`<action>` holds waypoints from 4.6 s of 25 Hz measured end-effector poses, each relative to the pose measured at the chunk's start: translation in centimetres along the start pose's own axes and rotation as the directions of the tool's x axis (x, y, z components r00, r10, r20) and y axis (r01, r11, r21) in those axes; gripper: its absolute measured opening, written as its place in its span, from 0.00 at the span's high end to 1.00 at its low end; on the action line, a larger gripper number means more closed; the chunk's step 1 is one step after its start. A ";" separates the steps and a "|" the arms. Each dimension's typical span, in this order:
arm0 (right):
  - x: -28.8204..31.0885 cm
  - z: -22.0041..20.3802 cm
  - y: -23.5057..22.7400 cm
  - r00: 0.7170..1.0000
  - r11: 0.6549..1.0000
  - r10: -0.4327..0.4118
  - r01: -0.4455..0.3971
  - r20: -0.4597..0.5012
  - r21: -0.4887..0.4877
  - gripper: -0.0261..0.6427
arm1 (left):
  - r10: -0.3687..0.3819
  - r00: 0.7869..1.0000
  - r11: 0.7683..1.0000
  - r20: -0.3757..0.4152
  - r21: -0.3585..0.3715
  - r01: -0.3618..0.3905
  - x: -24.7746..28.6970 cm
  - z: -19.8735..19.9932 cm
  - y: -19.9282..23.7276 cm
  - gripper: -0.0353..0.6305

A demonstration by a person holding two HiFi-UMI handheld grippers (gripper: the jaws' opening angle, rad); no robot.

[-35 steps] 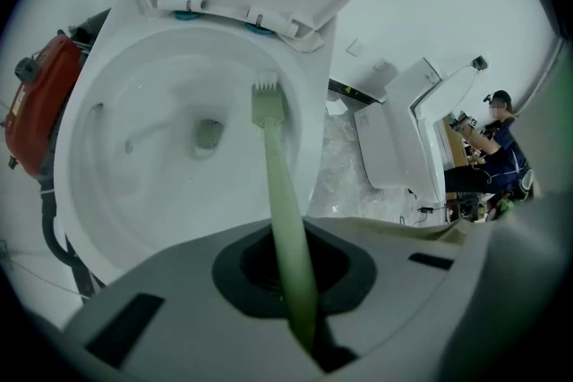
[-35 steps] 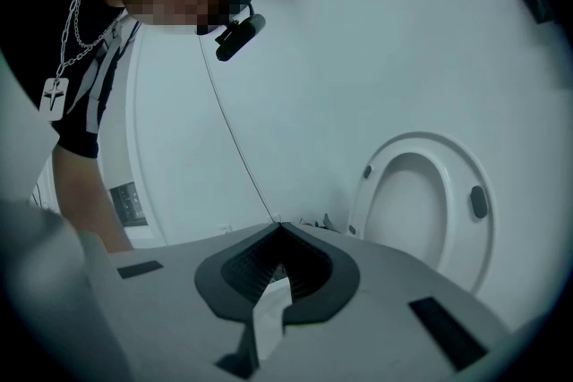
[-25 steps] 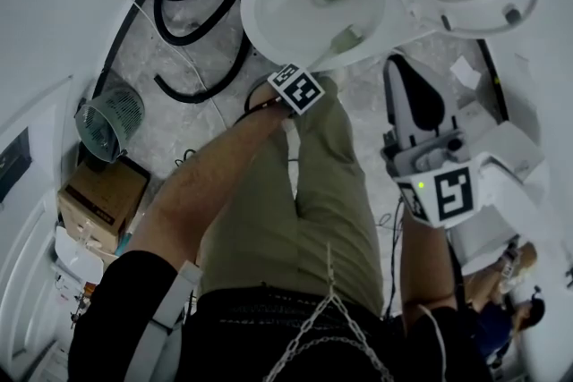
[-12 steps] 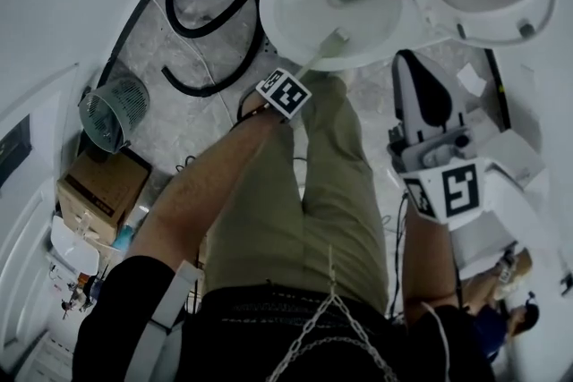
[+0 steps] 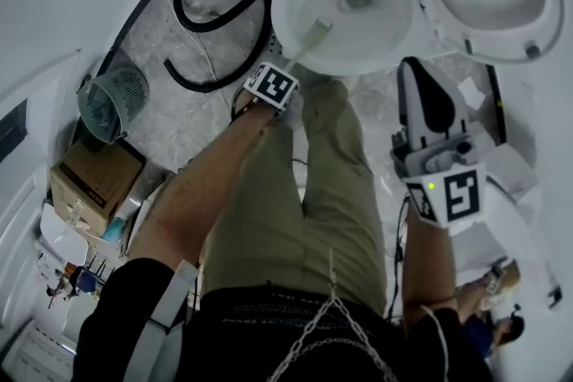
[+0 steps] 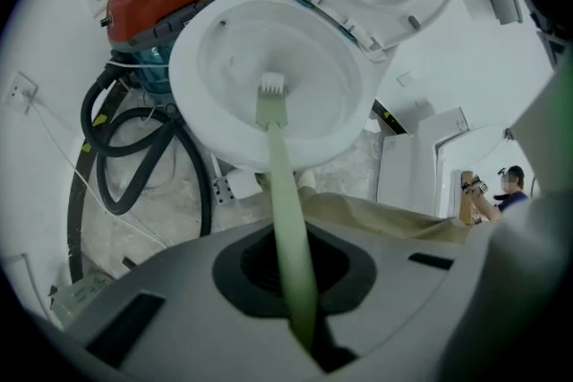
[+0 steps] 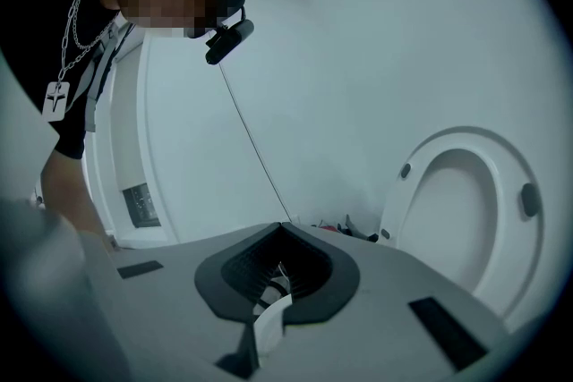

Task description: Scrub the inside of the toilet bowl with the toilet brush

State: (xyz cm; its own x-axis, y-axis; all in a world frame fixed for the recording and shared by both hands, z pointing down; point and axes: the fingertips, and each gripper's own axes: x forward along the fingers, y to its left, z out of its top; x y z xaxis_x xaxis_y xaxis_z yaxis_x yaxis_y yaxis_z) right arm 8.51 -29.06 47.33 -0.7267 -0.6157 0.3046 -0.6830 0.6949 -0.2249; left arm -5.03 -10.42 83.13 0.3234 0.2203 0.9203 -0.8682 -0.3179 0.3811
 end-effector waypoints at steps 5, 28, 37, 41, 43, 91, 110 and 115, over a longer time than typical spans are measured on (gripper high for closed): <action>0.2 -0.1 -0.1 1.000 1.000 0.005 -0.005 -0.014 0.005 0.96 | -0.012 1.000 0.995 0.023 -0.098 0.014 -1.1 1.0 1.8 0.95; -1.8 -2.2 -4.6 0.998 0.999 -0.029 0.031 -0.047 0.032 0.96 | -0.128 0.983 0.944 0.128 -0.289 0.160 0.8 7.8 -1.1 0.95; -2.7 -2.9 -7.7 0.997 0.997 -0.053 0.056 -0.049 0.058 0.96 | -0.198 0.972 0.857 0.127 -0.458 0.235 3.4 10.2 0.1 0.95; -2.7 -3.3 -8.5 0.997 0.996 -0.055 0.059 -0.054 0.072 0.96 | -0.204 0.970 0.854 0.130 -0.460 0.241 3.8 12.2 0.4 0.95; -2.9 -3.5 -8.8 0.997 0.996 -0.057 0.061 -0.061 0.071 0.96 | -0.202 0.971 0.859 0.129 -0.453 0.239 3.9 13.2 0.6 0.95; -6.9 -2.5 -5.8 0.980 0.971 -0.198 0.200 -0.027 0.130 0.96 | 0.473 0.861 0.675 -0.187 0.705 -0.218 4.1 14.5 4.3 0.95; -8.9 -3.6 4.6 0.948 0.947 -0.317 0.318 -0.035 0.041 0.96 | 0.120 0.925 0.962 0.360 0.188 -0.198 -10.0 9.0 3.7 0.95; -9.9 -2.0 7.2 0.931 0.931 -0.365 0.365 -0.008 0.028 0.96 | 0.053 0.807 0.976 0.588 0.139 -0.165 -18.4 5.1 0.4 0.95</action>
State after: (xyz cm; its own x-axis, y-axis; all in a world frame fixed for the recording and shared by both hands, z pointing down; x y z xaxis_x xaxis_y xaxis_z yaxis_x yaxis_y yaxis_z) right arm 10.91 -17.18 44.59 -0.4272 -0.8238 0.3728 -0.9027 0.4118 -0.1245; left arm -9.39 -19.26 66.77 0.4363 -0.3814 0.8150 -0.8490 -0.4745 0.2325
